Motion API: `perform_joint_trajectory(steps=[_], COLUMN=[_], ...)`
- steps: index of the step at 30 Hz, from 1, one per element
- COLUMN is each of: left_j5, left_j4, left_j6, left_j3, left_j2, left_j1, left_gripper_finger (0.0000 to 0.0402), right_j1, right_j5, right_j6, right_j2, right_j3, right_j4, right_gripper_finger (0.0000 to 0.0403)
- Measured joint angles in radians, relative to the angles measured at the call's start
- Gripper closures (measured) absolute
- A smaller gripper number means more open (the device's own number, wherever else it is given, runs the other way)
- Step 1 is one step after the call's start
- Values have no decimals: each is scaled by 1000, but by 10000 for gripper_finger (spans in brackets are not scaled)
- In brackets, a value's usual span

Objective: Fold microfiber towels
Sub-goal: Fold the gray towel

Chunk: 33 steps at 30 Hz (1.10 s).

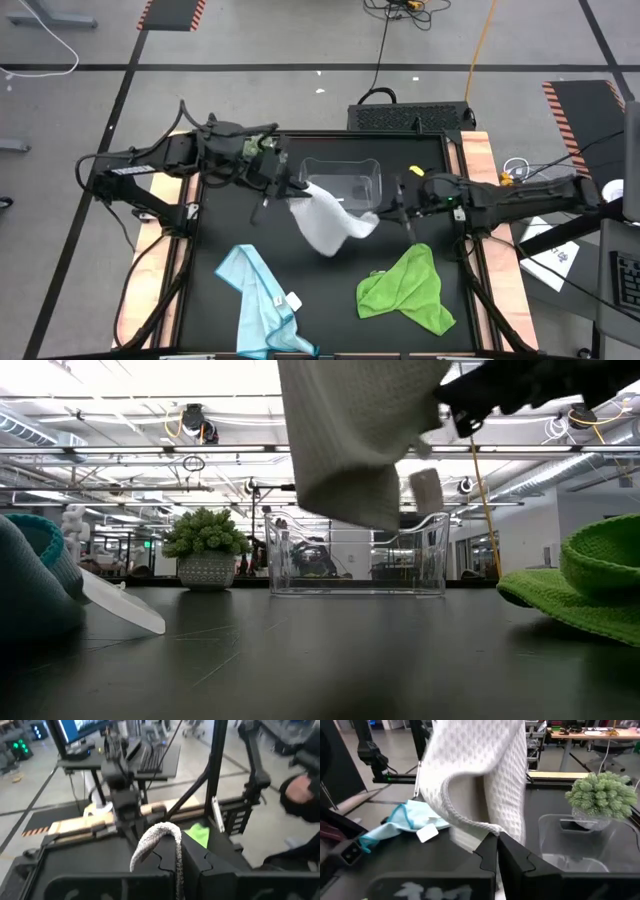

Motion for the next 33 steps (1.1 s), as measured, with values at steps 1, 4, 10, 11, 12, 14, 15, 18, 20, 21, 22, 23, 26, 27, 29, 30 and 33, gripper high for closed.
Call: perform_joint_trajectory(steps=[1, 4, 10, 11, 12, 14, 15, 18, 20, 21, 22, 23, 26, 27, 29, 30, 33], left_j5=[-12, -59, -155, -163, -175, -211, -225, -246, -250, -250, -249, -248, -249, -249, -248, -248, -249], left_j4=[-9, -57, -111, -107, -96, -45, -19, 63, 161, 205, 244, 275, 394, 429, 501, 542, 682], left_j6=[0, 3, -20, -31, -45, -74, -80, -102, -127, -140, -153, -163, -204, -217, -240, -248, -266], left_j3=[0, 0, -90, -121, -160, -241, -282, -407, -490, -529, -563, -600, -703, -735, -798, -825, -902], left_j2=[1, 0, -1, -2, -6, -8, -8, -8, -17, -22, -27, -36, -48, -50, -51, -51, -51], left_j1=[-7, -30, -78, -89, -101, -126, -140, -181, -204, -215, -228, -243, -298, -317, -358, -377, -428], left_gripper_finger=[393, 387, 396, 396, 394, 388, 388, 395, 396, 394, 390, 387, 386, 389, 395, 396, 382], right_j1=[0, -1, -1, -1, 0, 5, 9, 33, 55, 69, 86, 106, 168, 191, 233, 252, 299], right_j5=[0, 2, 2, 2, 2, 2, 2, 2, 2, 2, 2, 2, 15, 29, 57, 73, 107], right_j6=[10, 29, 48, 49, 52, 69, 79, 115, 145, 164, 181, 198, 244, 257, 282, 292, 317], right_j2=[-23, -77, -115, -115, -113, -107, -103, -88, -75, -66, -59, -50, -8, 9, 47, 67, 135], right_j3=[0, 0, 30, 37, 39, 40, 40, 40, 40, 39, 39, 38, 38, 37, 37, 37, 37], right_j4=[-20, -66, -158, -174, -178, -189, -202, -252, -274, -272, -271, -274, -269, -271, -258, -259, -207], right_gripper_finger=[403, 403, 403, 403, 403, 403, 403, 403, 403, 403, 403, 403, 403, 403, 403, 403, 403])
